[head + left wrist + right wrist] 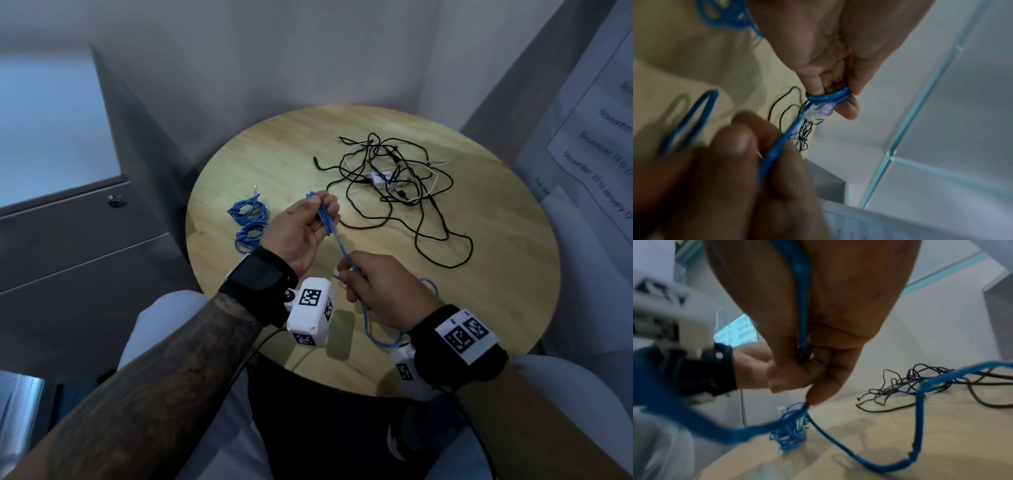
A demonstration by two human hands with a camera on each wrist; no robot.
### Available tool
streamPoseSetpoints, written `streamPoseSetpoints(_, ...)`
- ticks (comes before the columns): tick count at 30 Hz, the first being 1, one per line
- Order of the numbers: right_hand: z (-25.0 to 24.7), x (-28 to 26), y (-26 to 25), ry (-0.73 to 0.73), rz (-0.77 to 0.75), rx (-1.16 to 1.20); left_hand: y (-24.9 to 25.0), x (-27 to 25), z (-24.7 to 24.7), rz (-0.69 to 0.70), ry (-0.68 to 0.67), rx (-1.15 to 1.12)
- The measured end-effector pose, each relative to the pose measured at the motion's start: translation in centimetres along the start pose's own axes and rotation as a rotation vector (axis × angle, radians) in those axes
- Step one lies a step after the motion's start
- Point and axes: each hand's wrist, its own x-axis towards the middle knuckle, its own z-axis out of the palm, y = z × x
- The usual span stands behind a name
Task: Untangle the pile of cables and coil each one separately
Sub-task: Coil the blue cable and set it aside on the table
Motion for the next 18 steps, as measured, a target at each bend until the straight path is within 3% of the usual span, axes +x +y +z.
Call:
streamPoseSetpoints(5,-0.7,-1.4,-1.4,-0.082,-0.076,0.051,-0.1,-0.1,-0.3,0.078,0.048,0.102)
streamPoseSetpoints(8,-1.4,-1.8,-2.0,0.050,-0.141,0.137,-0.3,-0.7,-0.2,0.225,0.008,0.574)
streamPoseSetpoints(11,-3.1,-1.6,-2.1,0.220,-0.142,0.287,-1.1,-1.5,-0.1,0.276,-0.183,1.039)
streamPoseSetpoints(13,-4.3,-1.5,-1.4,0.293,-0.130,0.273,-1.5,-2.1,0.2,0.187,-0.316,1.103)
streamPoseSetpoints(18,-5.8,-0.5,2.1,0.473,-0.032,0.230,-1.2,-3.0,1.7,-0.184,-0.441,0.821)
